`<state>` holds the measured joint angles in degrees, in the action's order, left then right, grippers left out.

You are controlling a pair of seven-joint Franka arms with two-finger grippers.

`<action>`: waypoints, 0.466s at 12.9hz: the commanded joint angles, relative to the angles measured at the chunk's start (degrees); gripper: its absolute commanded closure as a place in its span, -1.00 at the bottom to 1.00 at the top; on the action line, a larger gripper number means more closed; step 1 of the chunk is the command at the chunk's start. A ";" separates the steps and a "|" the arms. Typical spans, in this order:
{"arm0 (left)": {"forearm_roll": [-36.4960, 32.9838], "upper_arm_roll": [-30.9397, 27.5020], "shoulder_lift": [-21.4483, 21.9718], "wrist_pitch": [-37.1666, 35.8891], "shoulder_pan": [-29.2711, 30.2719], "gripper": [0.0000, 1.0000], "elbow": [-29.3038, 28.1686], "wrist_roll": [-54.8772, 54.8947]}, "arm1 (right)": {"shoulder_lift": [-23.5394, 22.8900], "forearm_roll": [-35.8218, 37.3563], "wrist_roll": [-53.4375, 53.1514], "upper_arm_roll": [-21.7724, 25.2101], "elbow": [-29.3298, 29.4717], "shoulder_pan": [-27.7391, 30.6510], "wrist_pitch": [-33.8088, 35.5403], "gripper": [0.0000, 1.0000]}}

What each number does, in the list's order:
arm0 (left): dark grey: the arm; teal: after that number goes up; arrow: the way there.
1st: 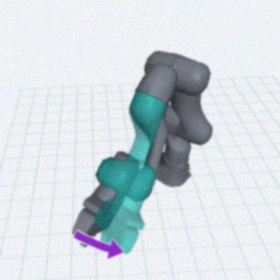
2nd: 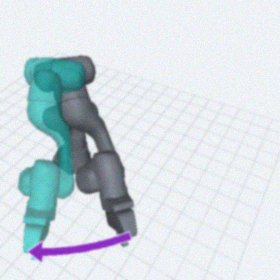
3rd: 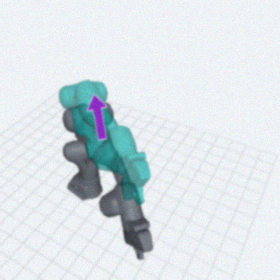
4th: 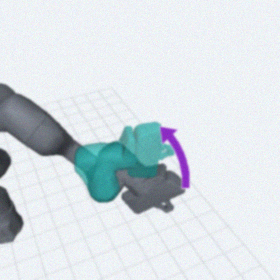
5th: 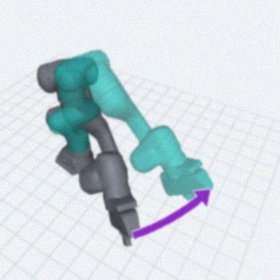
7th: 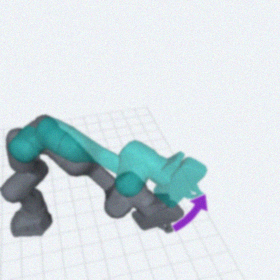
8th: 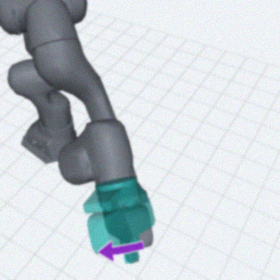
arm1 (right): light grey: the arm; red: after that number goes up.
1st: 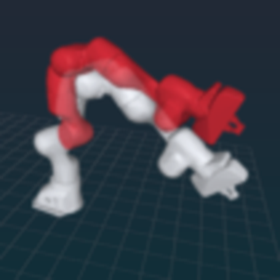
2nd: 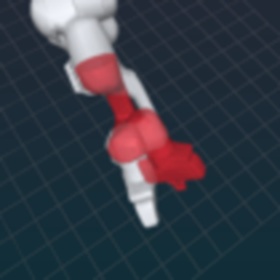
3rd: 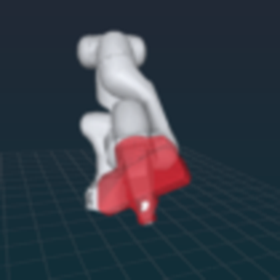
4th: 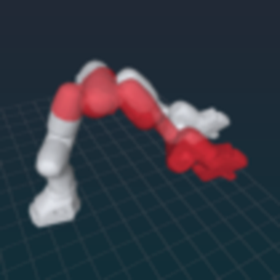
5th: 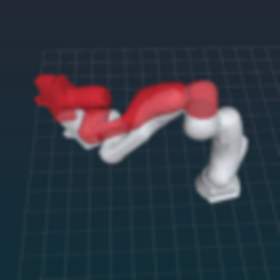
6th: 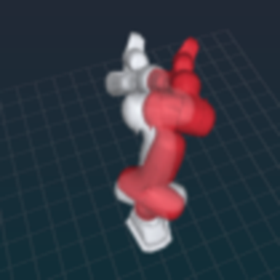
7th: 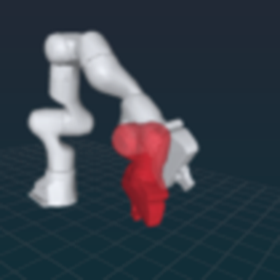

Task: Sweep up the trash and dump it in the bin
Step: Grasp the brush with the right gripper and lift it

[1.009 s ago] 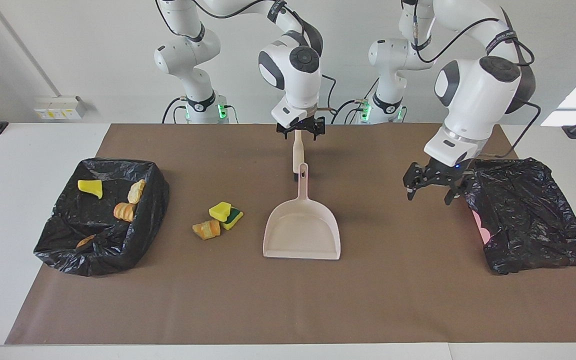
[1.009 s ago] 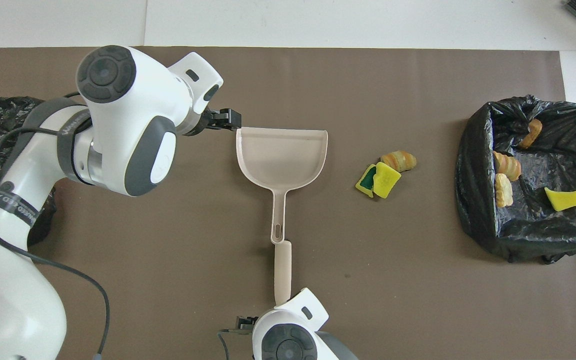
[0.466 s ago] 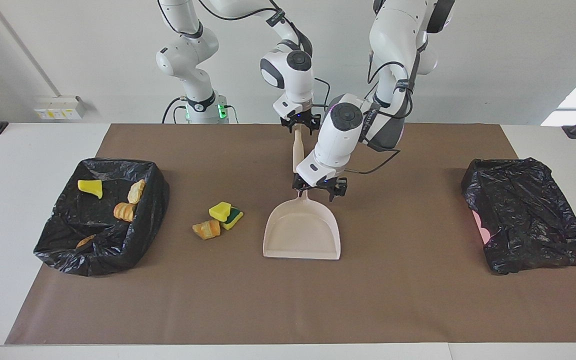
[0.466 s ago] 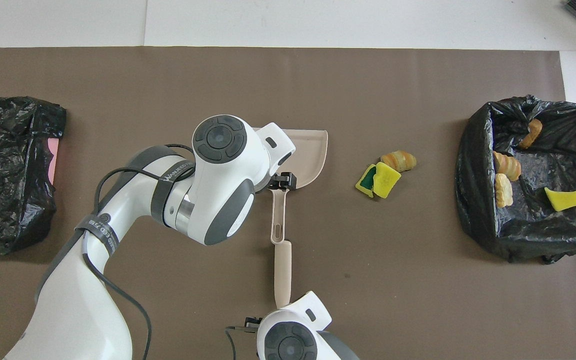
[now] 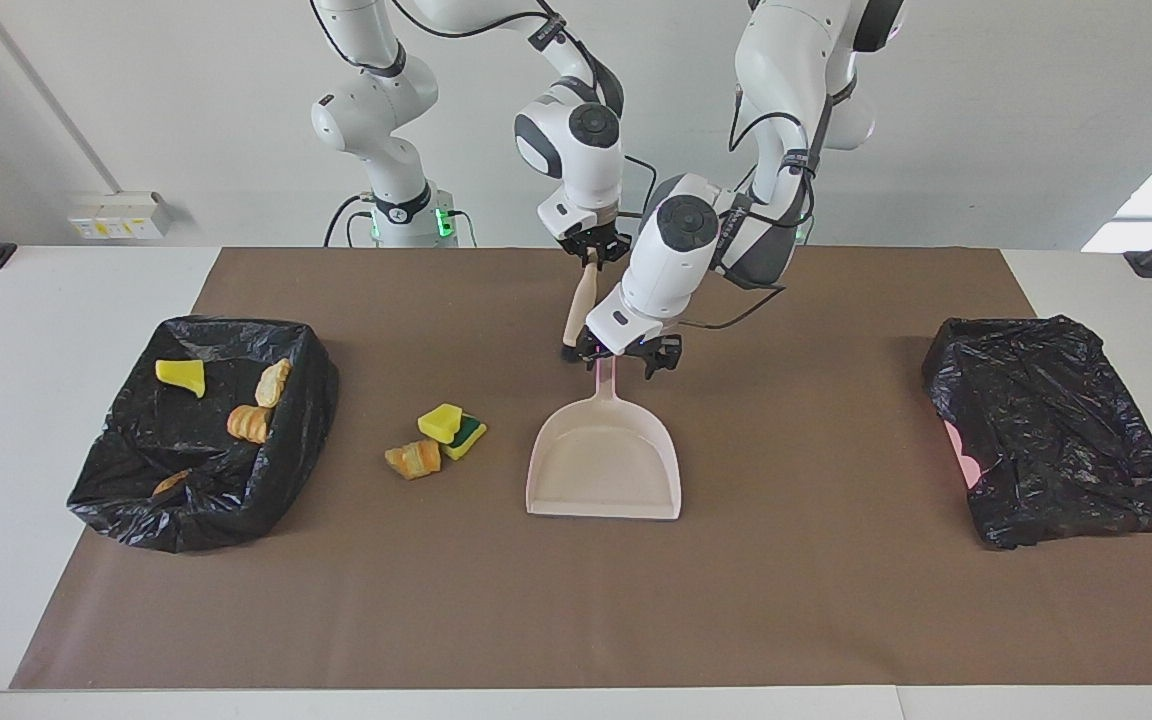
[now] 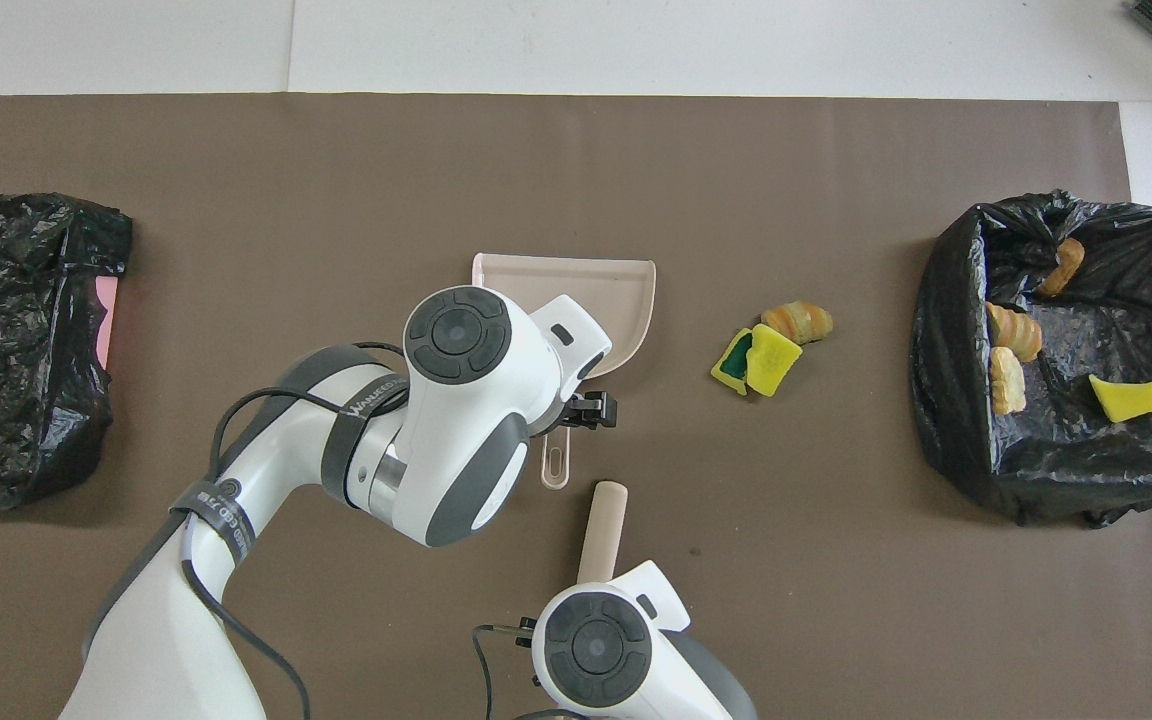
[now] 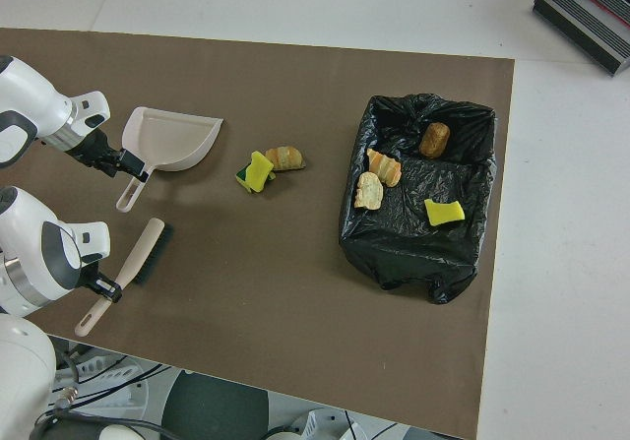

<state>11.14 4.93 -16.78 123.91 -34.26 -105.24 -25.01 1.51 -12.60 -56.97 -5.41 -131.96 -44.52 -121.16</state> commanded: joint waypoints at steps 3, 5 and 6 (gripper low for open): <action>0.99 -1.07 2.10 2.65 -1.16 -1.00 -3.39 -0.83 | 4.89 3.00 3.59 -0.13 1.27 7.76 9.77 1.00; 0.90 -1.07 1.32 2.92 -1.68 -1.00 -3.57 -2.66 | 6.39 5.55 9.04 -0.13 2.14 12.94 13.47 1.00; 0.99 -1.15 0.61 3.88 -2.73 -1.00 -3.66 -2.67 | 6.05 9.05 10.89 -0.13 3.71 14.71 15.58 1.00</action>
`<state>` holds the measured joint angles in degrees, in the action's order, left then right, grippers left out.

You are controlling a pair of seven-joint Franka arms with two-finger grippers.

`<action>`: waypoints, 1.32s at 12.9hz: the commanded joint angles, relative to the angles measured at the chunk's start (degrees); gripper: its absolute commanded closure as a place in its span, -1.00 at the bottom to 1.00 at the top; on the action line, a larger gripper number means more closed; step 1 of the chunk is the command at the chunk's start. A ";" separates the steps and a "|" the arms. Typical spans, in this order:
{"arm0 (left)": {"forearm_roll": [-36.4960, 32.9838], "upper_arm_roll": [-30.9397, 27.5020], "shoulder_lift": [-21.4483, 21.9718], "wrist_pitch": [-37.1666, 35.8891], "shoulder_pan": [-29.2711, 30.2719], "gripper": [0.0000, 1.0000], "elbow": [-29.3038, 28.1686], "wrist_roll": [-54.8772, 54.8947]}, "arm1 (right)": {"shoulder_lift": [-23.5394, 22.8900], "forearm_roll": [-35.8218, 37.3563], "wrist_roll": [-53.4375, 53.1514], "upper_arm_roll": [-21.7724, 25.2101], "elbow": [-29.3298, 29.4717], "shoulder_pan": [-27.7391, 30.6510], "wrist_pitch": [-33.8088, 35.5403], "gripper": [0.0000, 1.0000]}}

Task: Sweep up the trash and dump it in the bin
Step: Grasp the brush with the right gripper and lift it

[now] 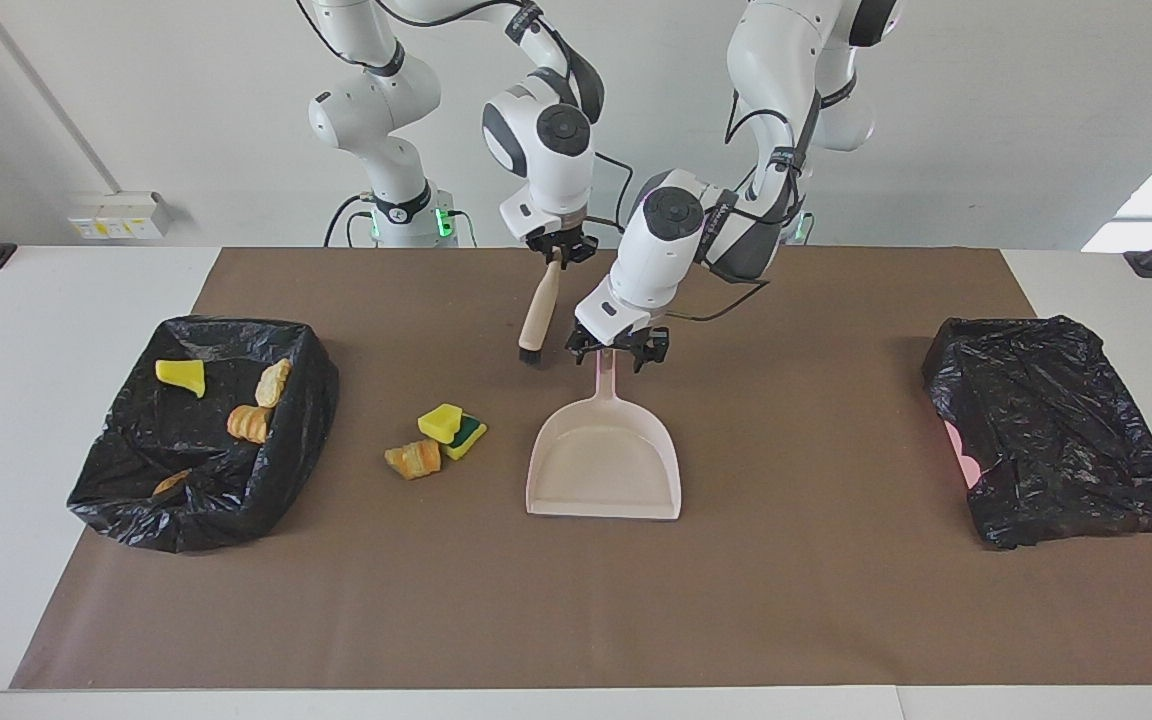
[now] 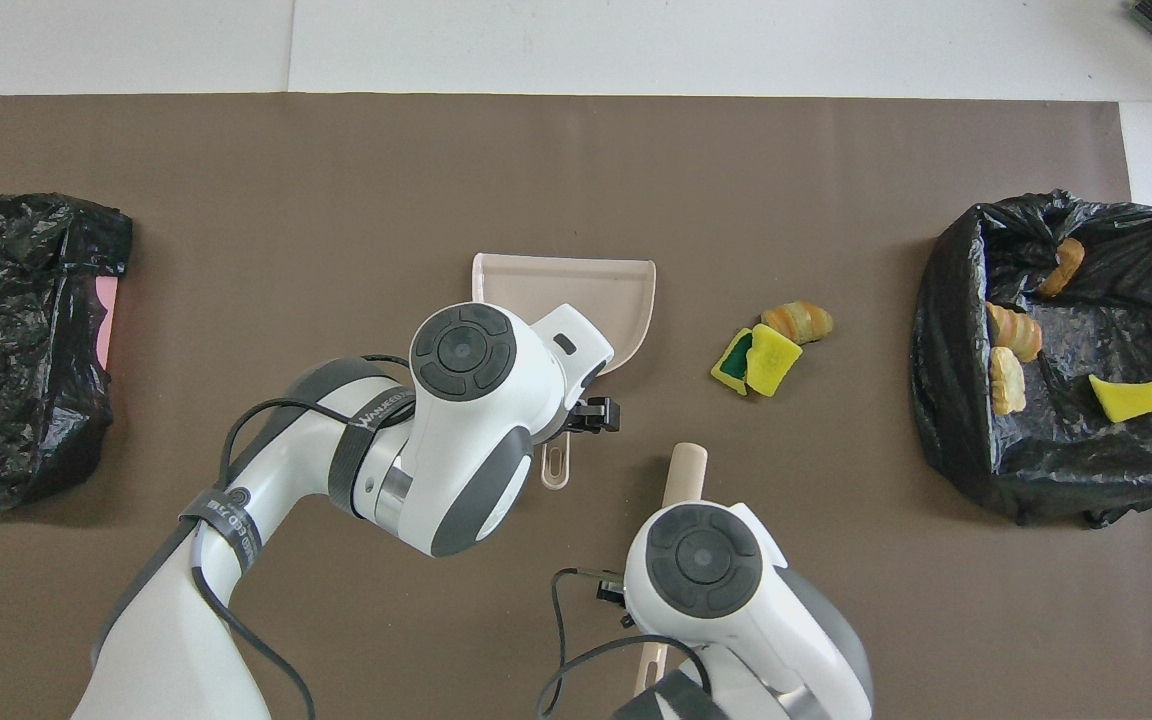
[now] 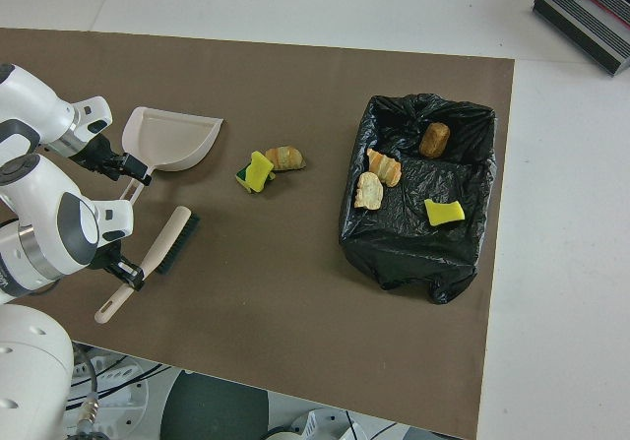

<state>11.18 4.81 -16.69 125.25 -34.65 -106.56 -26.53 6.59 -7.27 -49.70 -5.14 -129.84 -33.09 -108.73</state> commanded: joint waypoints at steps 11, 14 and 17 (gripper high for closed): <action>-0.02 -1.65 1.40 -5.81 -1.30 1.00 -0.22 1.11 | -3.78 16.16 28.86 -0.66 4.60 25.70 -5.17 1.00; -2.99 -2.52 2.71 -6.24 -0.42 1.00 -0.13 7.33 | -4.57 10.82 33.52 -0.75 2.32 28.87 -8.86 1.00; -9.13 -2.53 4.82 -7.56 3.26 1.00 -0.31 25.57 | -4.66 10.26 33.97 -0.66 -1.19 29.75 -11.23 1.00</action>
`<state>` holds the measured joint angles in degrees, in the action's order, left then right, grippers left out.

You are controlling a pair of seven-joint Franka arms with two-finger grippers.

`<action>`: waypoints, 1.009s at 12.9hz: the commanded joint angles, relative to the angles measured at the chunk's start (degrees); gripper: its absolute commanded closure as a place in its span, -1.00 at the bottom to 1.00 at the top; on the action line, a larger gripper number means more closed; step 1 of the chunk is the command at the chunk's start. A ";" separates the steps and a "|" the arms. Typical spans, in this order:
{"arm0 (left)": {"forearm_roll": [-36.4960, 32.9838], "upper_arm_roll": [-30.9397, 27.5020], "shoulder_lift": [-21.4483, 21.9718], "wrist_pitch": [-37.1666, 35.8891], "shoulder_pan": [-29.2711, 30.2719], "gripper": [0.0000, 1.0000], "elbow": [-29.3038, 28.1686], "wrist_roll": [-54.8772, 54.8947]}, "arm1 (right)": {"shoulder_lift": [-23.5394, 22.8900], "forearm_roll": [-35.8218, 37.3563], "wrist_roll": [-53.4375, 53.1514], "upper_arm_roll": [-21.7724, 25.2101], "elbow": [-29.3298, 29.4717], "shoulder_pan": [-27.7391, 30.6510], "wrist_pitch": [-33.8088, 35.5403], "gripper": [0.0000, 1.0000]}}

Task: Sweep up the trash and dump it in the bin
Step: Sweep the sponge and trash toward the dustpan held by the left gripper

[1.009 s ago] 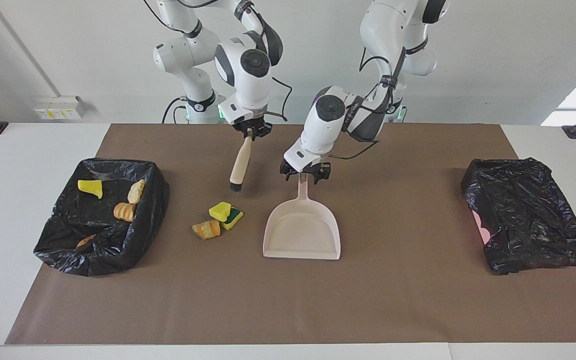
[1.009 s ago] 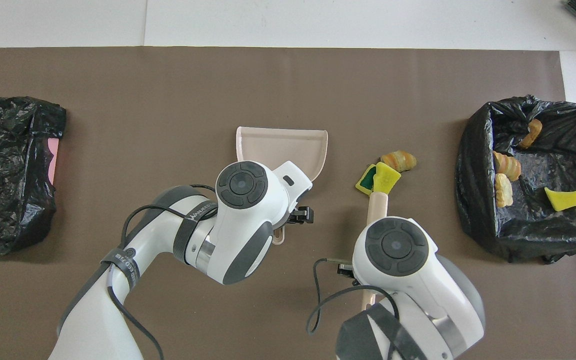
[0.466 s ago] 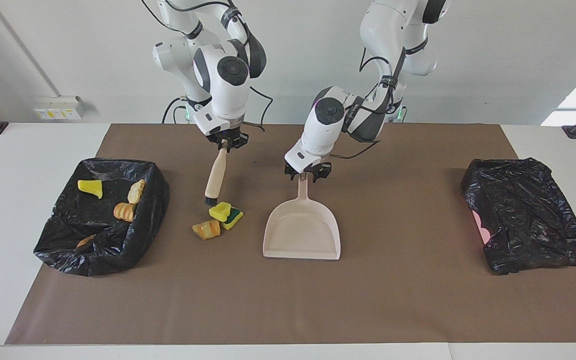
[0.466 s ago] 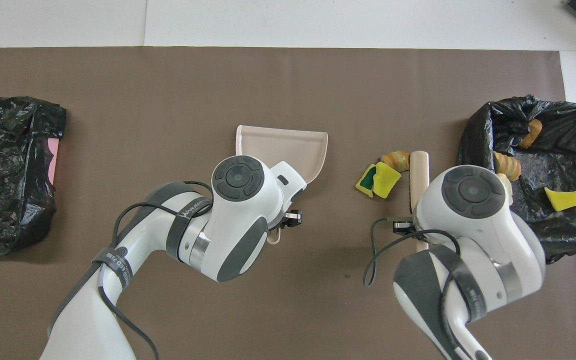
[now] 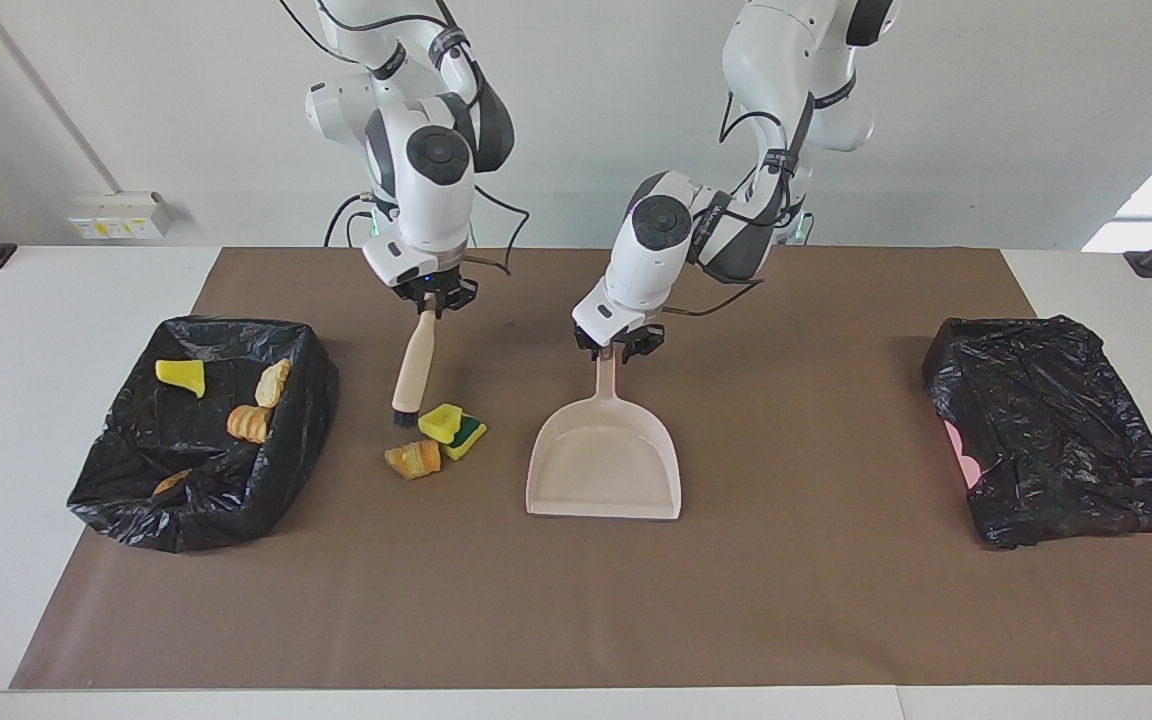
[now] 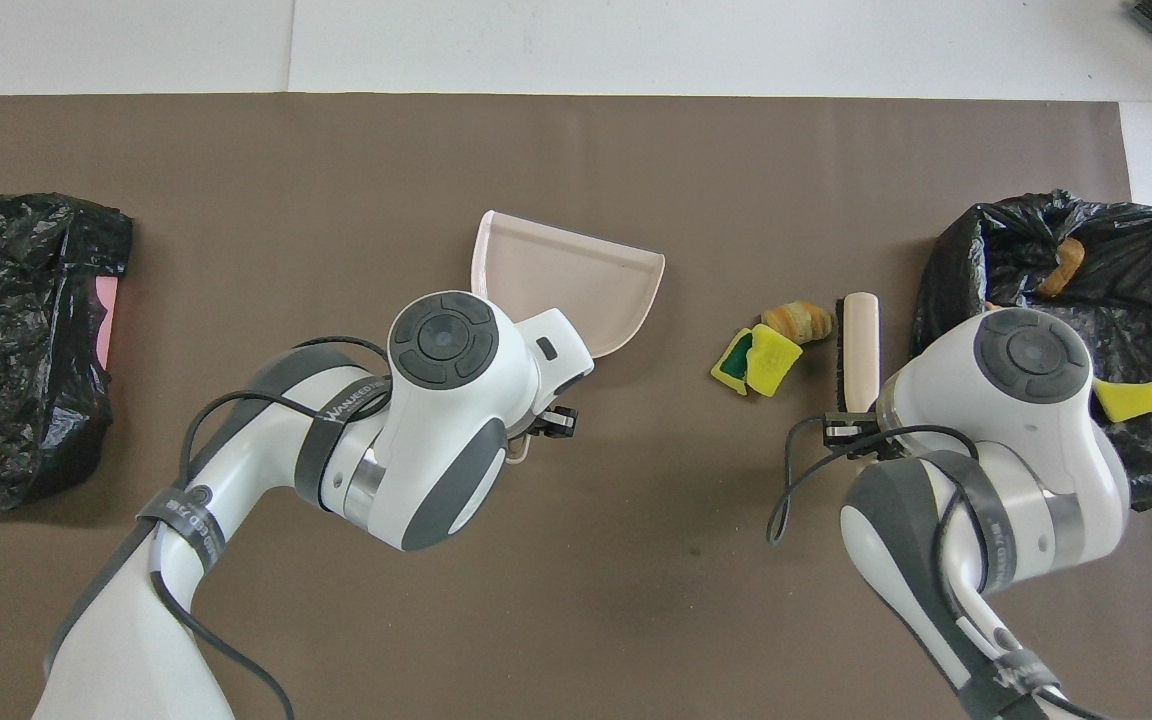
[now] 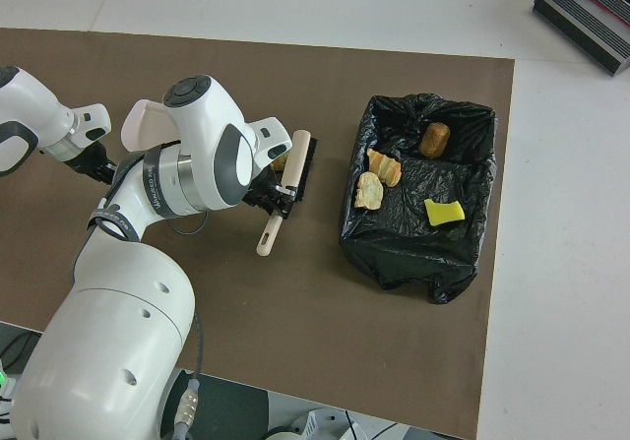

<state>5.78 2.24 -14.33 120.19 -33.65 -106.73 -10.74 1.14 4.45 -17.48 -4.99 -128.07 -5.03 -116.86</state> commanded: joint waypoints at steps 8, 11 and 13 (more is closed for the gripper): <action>-11.49 0.05 5.80 -12.44 8.34 1.00 -1.82 44.83 | -0.88 -1.55 -2.55 -0.99 -1.49 -4.01 -4.00 1.00; -12.54 0.05 6.50 -11.21 7.99 1.00 -3.57 45.54 | -2.80 -1.46 -2.29 -1.08 0.44 -6.03 -3.03 1.00; -14.65 0.14 5.63 -7.20 5.98 1.00 -6.54 45.90 | -4.83 -1.46 -1.95 -1.16 1.59 -8.06 -3.21 1.00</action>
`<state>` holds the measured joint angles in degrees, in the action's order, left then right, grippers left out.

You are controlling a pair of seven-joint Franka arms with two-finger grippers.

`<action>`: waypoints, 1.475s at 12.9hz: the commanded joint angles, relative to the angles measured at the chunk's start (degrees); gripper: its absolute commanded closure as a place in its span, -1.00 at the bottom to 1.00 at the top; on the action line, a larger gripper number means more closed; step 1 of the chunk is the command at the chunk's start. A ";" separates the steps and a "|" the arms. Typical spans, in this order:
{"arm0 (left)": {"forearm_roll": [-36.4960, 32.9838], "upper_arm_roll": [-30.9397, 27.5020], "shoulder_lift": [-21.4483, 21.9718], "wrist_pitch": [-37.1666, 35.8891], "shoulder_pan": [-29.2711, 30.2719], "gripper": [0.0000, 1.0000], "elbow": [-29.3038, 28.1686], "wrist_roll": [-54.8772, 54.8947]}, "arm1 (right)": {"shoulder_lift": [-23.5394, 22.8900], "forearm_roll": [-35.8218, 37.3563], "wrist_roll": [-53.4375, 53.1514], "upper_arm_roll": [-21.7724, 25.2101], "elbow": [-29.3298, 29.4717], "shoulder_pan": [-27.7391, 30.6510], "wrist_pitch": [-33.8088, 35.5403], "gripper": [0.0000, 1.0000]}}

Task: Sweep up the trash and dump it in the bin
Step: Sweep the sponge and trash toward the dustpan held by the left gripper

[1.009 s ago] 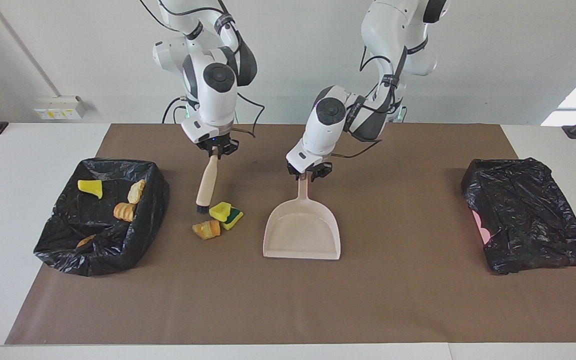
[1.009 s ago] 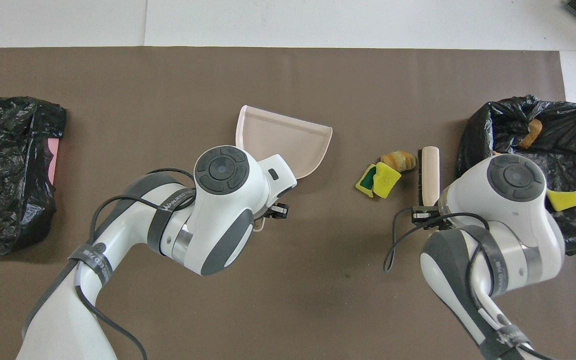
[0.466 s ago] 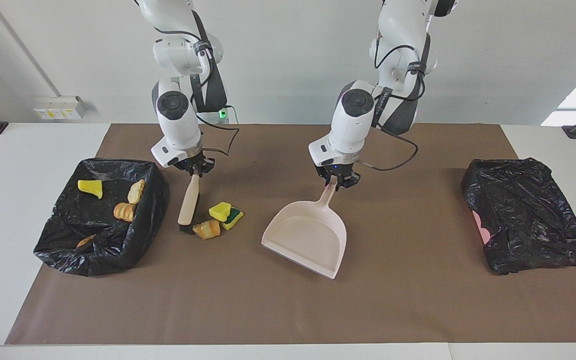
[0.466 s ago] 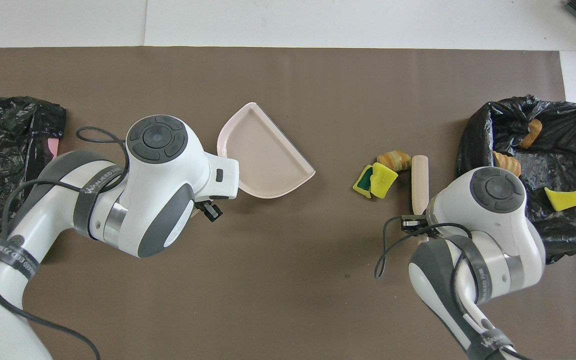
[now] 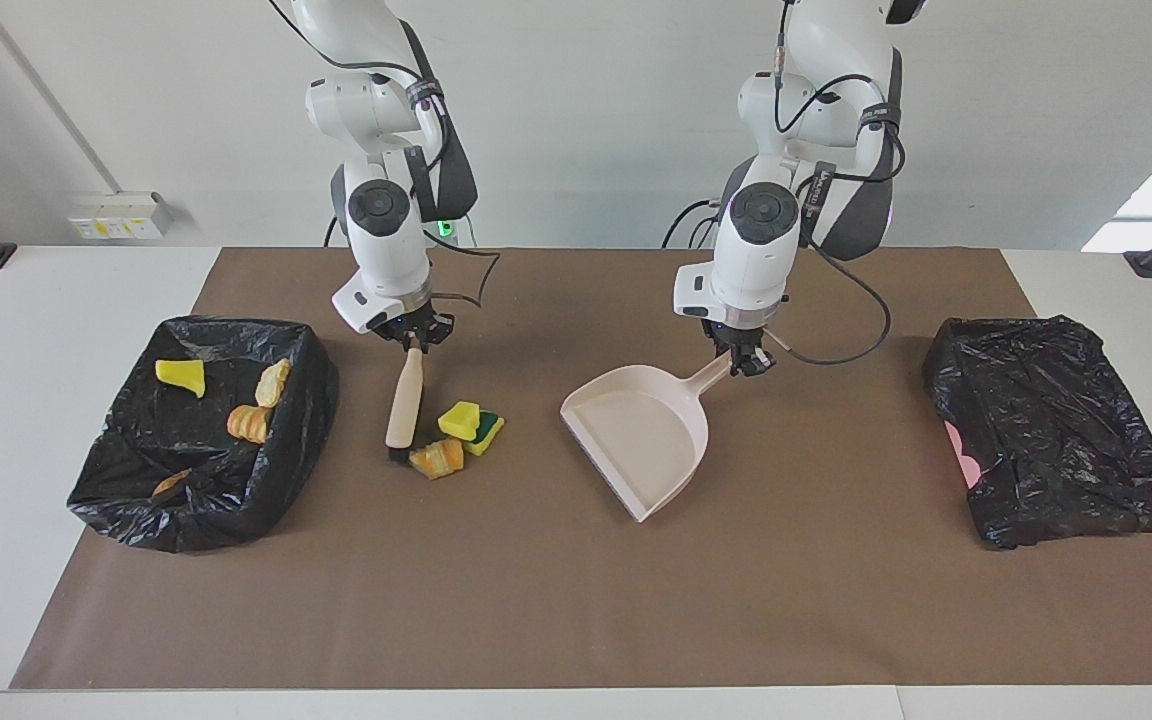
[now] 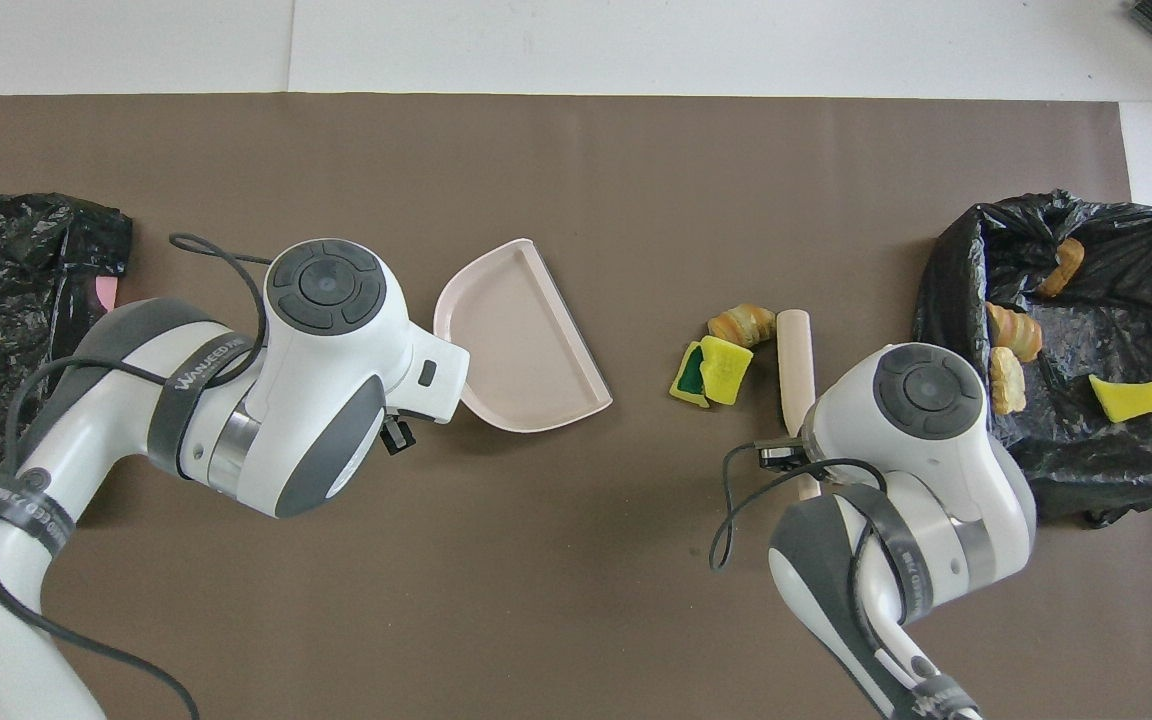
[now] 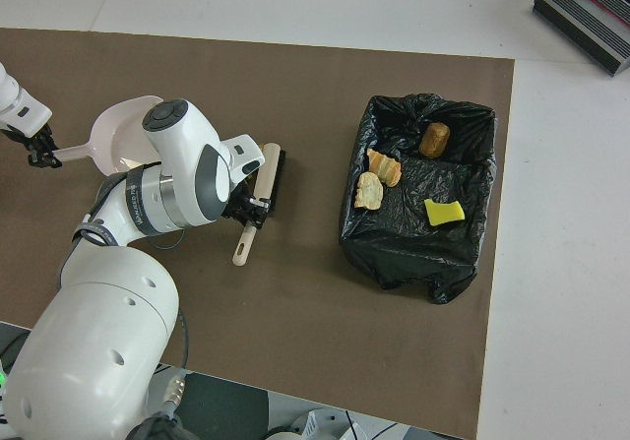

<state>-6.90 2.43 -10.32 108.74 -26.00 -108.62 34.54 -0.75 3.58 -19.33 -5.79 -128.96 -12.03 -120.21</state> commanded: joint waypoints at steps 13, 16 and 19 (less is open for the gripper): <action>1.80 0.21 3.73 7.80 -1.95 1.00 -10.20 -2.63 | -13.92 -17.45 -6.51 -0.36 19.86 -17.31 2.79 1.00; 3.30 0.12 3.64 9.29 -1.43 1.00 -10.21 -3.69 | -14.81 -19.58 -6.60 -0.36 22.35 -18.55 3.05 1.00; 3.39 0.03 3.29 9.21 -1.07 1.00 -9.59 -6.32 | -13.24 -17.39 -6.51 0.17 21.47 -16.02 8.91 1.00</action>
<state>-4.33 2.64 -8.31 116.00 -27.33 -116.67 30.38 -14.40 -14.45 -25.86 -5.57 -108.38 -30.50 -115.15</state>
